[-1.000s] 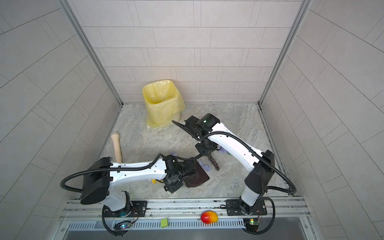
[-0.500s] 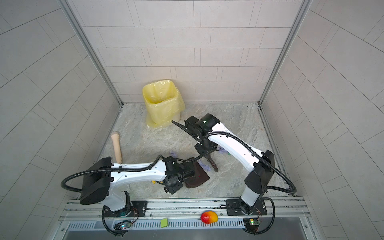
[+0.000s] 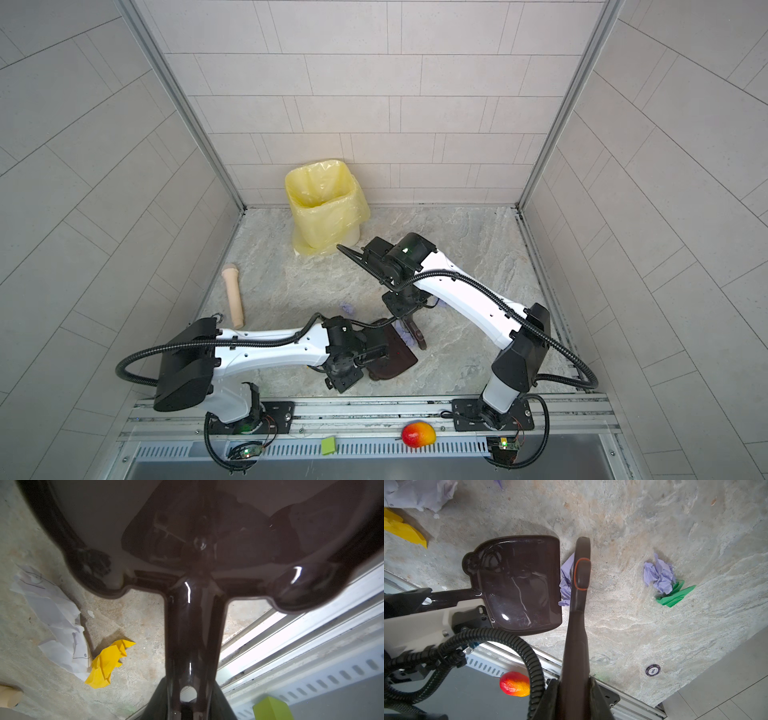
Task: Sweep away the paper scraps from the table
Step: 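Sweep the purple scrap into the dustpan with the right gripper's brush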
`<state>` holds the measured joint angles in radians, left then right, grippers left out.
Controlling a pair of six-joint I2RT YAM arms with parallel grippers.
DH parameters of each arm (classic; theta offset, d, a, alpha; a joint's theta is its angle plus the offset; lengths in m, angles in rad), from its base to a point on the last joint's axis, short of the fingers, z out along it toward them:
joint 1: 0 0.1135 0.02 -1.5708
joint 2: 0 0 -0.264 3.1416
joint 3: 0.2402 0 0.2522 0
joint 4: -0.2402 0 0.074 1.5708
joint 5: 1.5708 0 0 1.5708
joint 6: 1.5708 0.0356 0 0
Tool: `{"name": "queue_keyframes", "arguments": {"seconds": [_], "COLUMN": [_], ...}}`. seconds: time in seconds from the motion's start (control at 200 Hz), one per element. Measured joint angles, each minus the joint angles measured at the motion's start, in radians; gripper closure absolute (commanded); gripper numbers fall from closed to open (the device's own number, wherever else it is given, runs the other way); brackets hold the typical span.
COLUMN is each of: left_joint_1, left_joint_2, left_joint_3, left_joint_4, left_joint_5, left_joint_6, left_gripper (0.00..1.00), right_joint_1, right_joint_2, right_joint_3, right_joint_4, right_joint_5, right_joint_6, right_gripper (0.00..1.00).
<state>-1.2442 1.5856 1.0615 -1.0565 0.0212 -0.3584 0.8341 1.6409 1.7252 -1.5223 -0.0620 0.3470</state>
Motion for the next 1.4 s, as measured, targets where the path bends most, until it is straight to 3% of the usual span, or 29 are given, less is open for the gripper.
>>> {"name": "queue_keyframes", "arguments": {"seconds": [0.45, 0.806, 1.061, 1.401], "left_joint_1": [0.000, 0.001, 0.001, 0.001], "left_joint_2": [-0.005, -0.006, -0.006, -0.006], "left_joint_3": [-0.003, -0.013, -0.013, -0.013], "left_joint_4": [0.005, 0.049, 0.062, 0.067], "left_joint_5": [-0.009, -0.027, -0.034, -0.046], "left_joint_6": [-0.008, -0.008, -0.008, -0.006], "left_gripper": [1.00, 1.00, 1.00, 1.00], "right_joint_1": [0.013, -0.162, -0.162, -0.153], "right_joint_2": [-0.084, -0.227, -0.204, -0.175], "right_joint_3": [-0.068, -0.155, -0.172, -0.162], "right_joint_4": [0.010, 0.044, 0.063, 0.063], "right_joint_5": [-0.069, -0.109, -0.100, -0.217], "right_joint_6": [0.036, 0.011, -0.019, -0.040], "right_gripper": [1.00, 1.00, 1.00, 1.00]}}
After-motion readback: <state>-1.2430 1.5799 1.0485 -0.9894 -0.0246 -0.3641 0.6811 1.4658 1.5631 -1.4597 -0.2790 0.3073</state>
